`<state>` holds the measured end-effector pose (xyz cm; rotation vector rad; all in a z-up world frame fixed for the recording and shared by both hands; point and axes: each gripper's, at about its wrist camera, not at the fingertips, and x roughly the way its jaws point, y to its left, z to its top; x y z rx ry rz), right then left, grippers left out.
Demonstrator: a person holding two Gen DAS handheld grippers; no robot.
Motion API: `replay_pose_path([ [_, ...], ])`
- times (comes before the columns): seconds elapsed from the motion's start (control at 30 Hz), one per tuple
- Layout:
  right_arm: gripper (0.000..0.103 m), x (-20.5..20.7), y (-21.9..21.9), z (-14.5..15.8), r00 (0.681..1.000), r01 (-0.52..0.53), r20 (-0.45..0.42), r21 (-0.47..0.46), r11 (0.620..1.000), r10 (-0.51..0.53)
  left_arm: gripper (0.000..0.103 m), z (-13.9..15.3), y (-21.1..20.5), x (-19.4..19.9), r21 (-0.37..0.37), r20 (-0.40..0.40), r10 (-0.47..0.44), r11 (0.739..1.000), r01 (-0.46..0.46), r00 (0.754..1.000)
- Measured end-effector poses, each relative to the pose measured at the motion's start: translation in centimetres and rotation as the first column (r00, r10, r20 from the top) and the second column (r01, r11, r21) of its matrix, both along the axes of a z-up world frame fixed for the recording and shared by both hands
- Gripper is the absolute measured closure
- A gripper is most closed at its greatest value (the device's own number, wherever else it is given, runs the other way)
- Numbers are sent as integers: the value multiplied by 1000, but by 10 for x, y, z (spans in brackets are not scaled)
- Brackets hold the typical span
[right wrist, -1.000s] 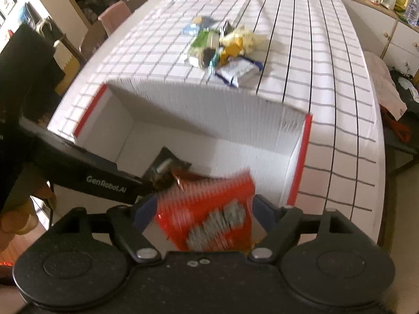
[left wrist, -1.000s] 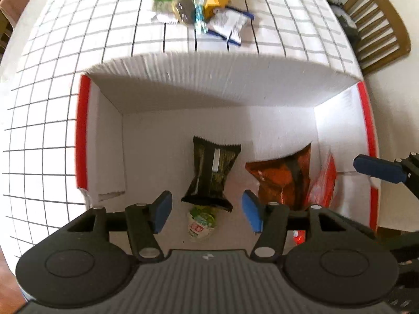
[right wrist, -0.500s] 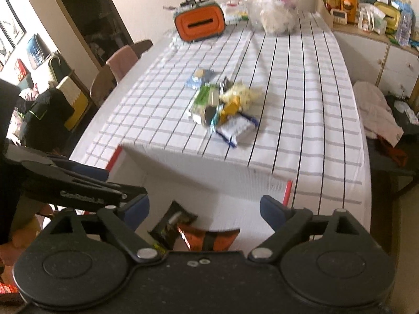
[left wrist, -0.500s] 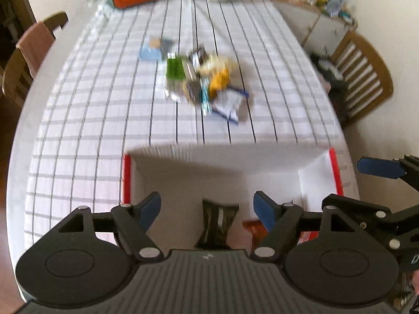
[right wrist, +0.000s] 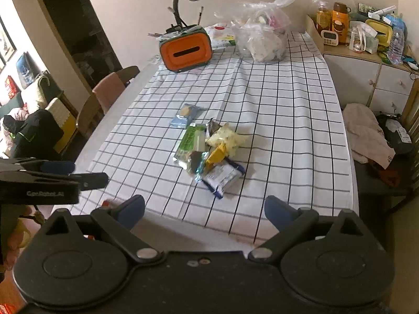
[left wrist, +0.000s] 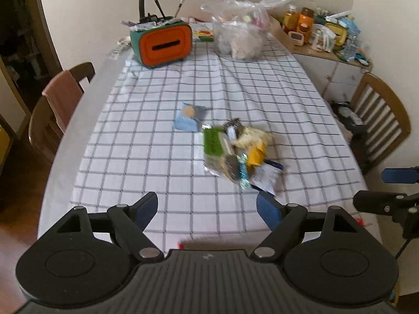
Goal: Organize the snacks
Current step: 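Lift both open tools out of the box toward the snack pile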
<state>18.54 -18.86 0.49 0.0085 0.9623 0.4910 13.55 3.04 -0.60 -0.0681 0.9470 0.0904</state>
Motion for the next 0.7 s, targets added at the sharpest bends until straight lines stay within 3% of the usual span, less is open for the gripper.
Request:
replay_pose_path([
  [0.33, 6, 66, 14, -29, 988, 107, -107, -7, 994, -107, 20, -31, 18, 56, 63, -36, -47, 997, 50, 998],
  [0.7, 11, 112, 43, -97, 955, 140, -243, -134, 981, -169, 20, -91, 39, 119, 94, -144, -19, 995, 33, 989],
])
